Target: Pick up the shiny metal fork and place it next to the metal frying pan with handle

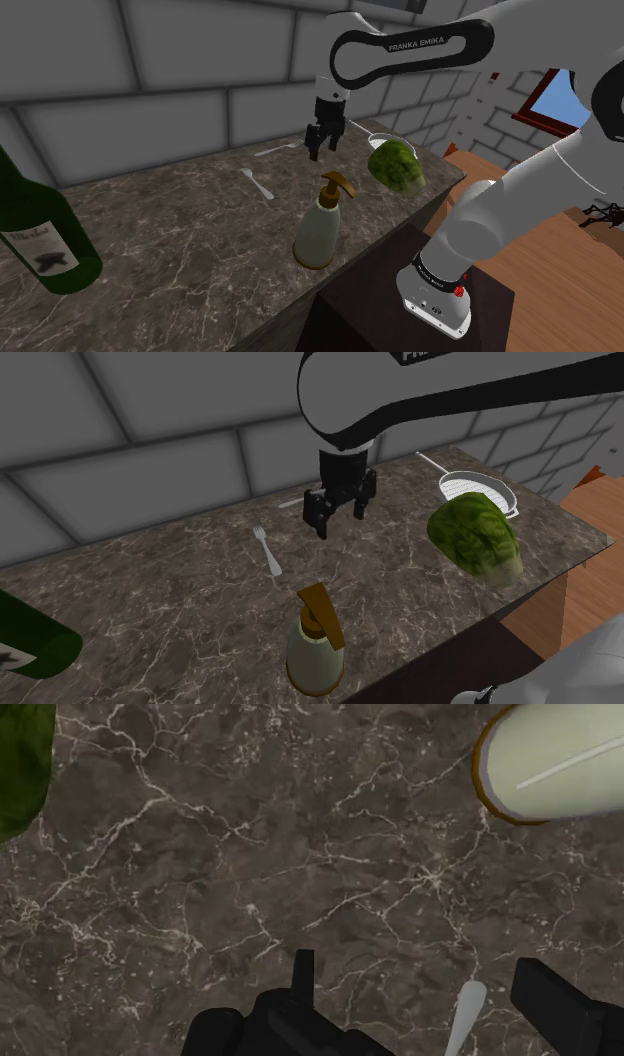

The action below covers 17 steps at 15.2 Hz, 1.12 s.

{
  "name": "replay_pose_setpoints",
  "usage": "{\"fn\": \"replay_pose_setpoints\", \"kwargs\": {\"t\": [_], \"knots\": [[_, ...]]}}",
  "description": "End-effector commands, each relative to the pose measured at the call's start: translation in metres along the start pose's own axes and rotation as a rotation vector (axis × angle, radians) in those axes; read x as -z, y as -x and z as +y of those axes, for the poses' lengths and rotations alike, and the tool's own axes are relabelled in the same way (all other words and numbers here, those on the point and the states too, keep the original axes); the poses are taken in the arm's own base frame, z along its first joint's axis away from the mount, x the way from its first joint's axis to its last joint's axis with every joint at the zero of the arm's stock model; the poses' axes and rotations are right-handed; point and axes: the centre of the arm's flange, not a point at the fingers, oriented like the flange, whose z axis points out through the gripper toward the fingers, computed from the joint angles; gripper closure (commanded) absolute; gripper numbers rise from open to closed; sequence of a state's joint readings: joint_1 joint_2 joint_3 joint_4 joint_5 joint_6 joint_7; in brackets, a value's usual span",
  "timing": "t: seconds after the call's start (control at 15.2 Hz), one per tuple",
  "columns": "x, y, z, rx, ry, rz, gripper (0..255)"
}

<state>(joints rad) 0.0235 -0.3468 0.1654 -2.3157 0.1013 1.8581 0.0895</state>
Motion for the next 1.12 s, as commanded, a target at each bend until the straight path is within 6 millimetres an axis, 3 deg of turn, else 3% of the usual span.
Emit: {"fn": "replay_pose_setpoints", "kwargs": {"t": [0.0, 0.99, 1.06], "knots": [[-0.012, -0.021, -0.011, -0.018, -0.001, -0.003, 0], [-0.099, -0.182, -0.094, -0.140, -0.003, -0.025, 0], [-0.100, -0.183, -0.094, -0.141, -0.003, -0.025, 0]]}}
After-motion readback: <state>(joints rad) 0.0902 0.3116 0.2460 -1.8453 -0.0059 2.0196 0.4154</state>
